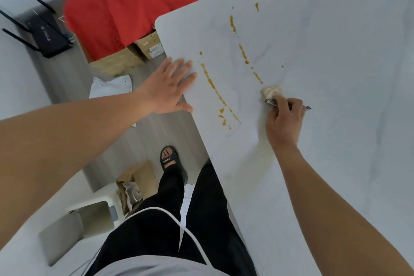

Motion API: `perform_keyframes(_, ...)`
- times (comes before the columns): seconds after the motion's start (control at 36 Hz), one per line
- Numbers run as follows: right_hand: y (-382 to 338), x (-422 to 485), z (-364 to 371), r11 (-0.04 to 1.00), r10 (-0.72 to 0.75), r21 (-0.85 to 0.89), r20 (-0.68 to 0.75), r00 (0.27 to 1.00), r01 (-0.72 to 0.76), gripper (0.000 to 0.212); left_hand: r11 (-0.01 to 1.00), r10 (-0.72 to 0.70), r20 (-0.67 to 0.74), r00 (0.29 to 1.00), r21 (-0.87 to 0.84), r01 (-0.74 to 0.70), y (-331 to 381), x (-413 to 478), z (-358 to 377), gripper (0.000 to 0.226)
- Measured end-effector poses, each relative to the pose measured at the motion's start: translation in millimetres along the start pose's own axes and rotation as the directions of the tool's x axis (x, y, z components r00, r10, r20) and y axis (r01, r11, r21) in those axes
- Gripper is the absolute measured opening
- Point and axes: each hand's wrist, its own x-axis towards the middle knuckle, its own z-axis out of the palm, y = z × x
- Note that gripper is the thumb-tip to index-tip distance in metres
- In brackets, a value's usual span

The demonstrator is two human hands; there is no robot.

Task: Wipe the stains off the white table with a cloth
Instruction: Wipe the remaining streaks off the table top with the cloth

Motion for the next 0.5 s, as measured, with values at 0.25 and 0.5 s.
perform_keyframes(0.25, -27.3, -29.7, 4.1, 0.927, -0.359, -0.04, 0.188, 0.914, 0.372, 0.042, 1.0, -0.011, 0.021, 1.0, -0.015, 0.012, 0.1, -0.1, -0.5, 0.106)
perform_keyframes(0.5, -42.6, -36.6, 15.7, 1.0, -0.017, -0.025, 0.041, 0.999, 0.018, 0.041, 1.0, -0.008, 0.0, 1.0, -0.005, 0.008, 0.4, -1.6, -1.1, 0.107)
